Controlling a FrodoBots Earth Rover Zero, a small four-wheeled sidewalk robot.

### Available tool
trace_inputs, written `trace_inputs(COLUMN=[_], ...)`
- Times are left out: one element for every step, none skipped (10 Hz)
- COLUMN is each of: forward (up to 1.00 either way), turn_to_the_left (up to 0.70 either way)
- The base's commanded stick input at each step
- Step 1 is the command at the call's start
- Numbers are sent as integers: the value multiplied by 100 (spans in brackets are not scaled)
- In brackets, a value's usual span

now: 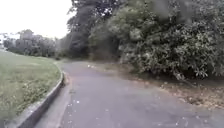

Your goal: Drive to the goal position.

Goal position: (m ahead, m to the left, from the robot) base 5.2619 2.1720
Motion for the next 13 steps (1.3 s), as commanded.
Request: trace_inputs(forward=[70,70,70,70,70,70,70,70,70,70,70,70,69], turn_to_the_left=[35,35,35,31,15,9,9,8,7,5,2,-2,-9])
